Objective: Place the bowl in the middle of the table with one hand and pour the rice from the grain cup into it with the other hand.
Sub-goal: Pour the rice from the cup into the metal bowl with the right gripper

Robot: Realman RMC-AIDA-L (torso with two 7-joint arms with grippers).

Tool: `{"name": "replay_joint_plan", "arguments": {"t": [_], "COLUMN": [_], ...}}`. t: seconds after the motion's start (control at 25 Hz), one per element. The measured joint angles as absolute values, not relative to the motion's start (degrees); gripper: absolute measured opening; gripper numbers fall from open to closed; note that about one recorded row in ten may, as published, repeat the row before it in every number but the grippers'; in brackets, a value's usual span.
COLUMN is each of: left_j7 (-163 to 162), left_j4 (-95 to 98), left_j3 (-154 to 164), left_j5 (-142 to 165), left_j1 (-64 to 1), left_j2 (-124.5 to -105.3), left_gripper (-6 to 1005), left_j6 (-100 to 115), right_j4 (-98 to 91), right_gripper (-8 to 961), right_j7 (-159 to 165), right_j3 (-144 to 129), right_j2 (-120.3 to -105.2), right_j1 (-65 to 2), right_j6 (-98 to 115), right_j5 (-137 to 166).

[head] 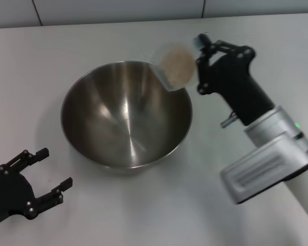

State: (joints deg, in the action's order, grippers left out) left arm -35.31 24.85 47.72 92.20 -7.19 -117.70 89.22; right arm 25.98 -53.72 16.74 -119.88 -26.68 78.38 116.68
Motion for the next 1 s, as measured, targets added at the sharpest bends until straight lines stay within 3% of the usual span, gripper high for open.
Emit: {"name": "replay_joint_plan", "arguments": {"t": [1.0], "left_j7": [-36.2], "left_j4": [25.1], "left_j3": [49.1], "left_j5": [92.2], "left_j1": [-7.6], "left_j2": [-117.33], "left_gripper": [815], "left_j6": [89.3], "right_j4": [33.0], "right_gripper": [10], "right_j7": [-123.4], "right_j3": [15.8], "right_j2": [-119.88], "right_j1": [-27.3], "right_j6": [69.4], "right_j5": [127.2]}}
